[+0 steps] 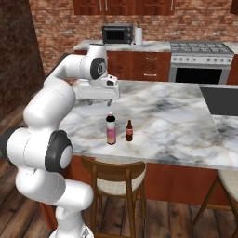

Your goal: Place the large bottle from the dining counter next to the other large bottle outside the sink, and place the small bottle from the dining counter next to the other small bottle inside the sink.

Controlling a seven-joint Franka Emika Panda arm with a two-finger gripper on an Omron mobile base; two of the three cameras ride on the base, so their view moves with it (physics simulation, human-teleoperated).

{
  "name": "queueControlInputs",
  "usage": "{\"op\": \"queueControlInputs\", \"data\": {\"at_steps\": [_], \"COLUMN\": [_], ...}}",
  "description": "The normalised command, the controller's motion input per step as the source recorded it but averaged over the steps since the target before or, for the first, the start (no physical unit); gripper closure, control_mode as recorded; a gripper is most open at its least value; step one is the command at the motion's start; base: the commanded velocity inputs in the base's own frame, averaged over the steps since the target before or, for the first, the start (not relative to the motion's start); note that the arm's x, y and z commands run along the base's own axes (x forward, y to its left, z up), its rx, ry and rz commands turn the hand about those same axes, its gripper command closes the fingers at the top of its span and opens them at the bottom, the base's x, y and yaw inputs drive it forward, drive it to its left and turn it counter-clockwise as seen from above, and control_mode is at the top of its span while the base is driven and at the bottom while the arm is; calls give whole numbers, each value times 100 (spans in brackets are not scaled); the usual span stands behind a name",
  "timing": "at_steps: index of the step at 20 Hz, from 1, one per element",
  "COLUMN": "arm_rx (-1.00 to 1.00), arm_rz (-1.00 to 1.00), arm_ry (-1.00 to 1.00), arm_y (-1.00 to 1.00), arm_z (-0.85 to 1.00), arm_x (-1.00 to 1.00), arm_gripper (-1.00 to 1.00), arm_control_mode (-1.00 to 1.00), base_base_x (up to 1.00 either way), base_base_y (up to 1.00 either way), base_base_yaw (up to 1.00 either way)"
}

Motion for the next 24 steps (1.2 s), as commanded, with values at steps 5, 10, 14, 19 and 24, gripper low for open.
{"op": "queueControlInputs", "data": {"at_steps": [5, 10, 14, 19, 24], "arm_rx": [0, 0, 0, 0, 1], "arm_rz": [2, 0, 0, 1, 0], "arm_ry": [0, 0, 0, 0, -1], "arm_y": [-14, 0, 0, 0, 0], "arm_z": [0, -3, -13, -32, -39], "arm_x": [0, 6, 25, 31, 17], "arm_gripper": [-100, -100, -100, -100, -100], "arm_control_mode": [-100, -100, -100, -100, -100], "base_base_x": [0, 0, 0, 0, 0], "base_base_y": [0, 0, 0, 0, 0], "base_base_yaw": [0, 0, 0, 0, 0]}}
